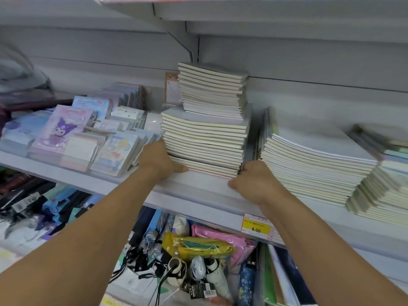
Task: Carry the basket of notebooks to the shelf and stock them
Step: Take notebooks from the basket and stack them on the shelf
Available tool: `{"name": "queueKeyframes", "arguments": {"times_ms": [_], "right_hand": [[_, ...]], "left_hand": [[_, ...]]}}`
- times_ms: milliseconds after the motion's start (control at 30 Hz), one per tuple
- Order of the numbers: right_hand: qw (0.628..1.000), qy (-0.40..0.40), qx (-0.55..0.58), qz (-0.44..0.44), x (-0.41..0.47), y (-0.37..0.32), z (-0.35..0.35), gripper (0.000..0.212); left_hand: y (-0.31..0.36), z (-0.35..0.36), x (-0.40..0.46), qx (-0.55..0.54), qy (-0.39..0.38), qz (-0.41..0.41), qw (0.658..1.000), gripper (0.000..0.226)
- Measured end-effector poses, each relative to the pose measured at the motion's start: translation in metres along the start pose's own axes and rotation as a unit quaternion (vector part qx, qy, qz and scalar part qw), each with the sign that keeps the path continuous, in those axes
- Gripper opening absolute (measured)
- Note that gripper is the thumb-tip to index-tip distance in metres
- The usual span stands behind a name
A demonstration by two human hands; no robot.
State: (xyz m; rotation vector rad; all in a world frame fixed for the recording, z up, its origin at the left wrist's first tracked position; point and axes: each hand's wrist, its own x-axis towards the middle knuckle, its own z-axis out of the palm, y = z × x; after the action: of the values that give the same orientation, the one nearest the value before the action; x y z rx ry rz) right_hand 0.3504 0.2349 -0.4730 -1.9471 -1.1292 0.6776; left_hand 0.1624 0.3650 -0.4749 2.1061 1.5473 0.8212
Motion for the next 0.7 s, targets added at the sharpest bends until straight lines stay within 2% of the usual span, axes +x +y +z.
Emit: {"name": "queueKeyframes", "arguments": {"times_ms": [100,200,300,333,400,467,600,700], "right_hand": [[0.996,-0.025,0.085,0.009,-0.001,0.004,-0.007,0.019],[0.986,-0.045,0.161,0.001,-0.011,0.003,-0.012,0.029],[0.975,-0.067,0.214,-0.002,-0.015,0.003,-0.013,0.030],[0.981,-0.069,0.181,-0.013,-0.013,0.002,-0.011,0.030],[0.998,-0.029,0.017,-0.043,-0.002,0.000,-0.003,0.009],[0.992,0.034,-0.109,-0.056,0.007,-0.005,0.005,0.020],[0.983,0.112,-0.131,-0.068,0.010,-0.014,0.011,0.035],[0.986,0.109,-0.118,-0.048,0.010,-0.015,0.011,0.040]], "left_hand": [[-0.006,-0.002,0.004,-0.034,-0.012,-0.009,0.999,0.070],[-0.014,-0.003,0.008,-0.114,-0.034,-0.035,0.992,0.069],[-0.016,-0.001,0.012,-0.109,-0.024,-0.039,0.993,0.071],[-0.015,-0.001,0.012,-0.103,-0.020,-0.038,0.994,0.070],[-0.013,-0.002,0.011,-0.077,-0.015,-0.029,0.996,0.070],[-0.010,-0.003,0.008,-0.035,-0.006,-0.014,0.999,0.071],[-0.011,-0.002,0.007,0.026,0.015,-0.001,1.000,0.077],[-0.006,-0.003,0.011,0.055,0.008,-0.017,0.998,0.080]]}}
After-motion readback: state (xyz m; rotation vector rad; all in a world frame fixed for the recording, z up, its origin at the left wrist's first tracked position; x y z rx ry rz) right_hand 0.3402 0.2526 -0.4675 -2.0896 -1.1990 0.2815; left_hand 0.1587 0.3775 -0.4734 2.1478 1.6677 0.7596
